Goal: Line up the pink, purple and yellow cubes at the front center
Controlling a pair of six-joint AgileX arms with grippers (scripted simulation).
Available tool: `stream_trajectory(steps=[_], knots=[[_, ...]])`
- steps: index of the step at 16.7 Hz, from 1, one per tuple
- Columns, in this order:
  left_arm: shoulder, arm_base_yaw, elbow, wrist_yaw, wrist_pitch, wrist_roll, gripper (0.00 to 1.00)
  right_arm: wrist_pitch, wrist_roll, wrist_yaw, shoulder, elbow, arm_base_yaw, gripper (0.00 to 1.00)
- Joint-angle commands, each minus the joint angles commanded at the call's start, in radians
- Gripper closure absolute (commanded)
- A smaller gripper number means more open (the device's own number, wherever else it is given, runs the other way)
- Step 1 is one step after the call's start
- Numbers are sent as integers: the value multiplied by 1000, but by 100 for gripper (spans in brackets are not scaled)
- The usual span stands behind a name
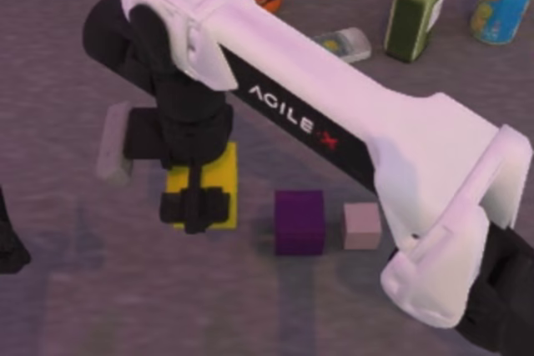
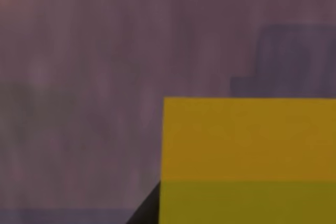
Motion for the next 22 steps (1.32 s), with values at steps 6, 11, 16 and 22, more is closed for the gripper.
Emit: stream_trajectory(steps=[6, 11, 16, 22], knots=[[0, 0, 0, 0, 0, 0, 0, 97, 4, 0, -41, -117, -5, 100], [0, 0, 0, 0, 0, 0, 0, 289, 4, -3, -104, -407, -3, 100], [0, 0, 0, 0, 0, 0, 0, 409, 1, -2, -141, -553, 2, 100], [0, 0, 0, 0, 0, 0, 0, 409, 1, -2, -141, -553, 2, 85]])
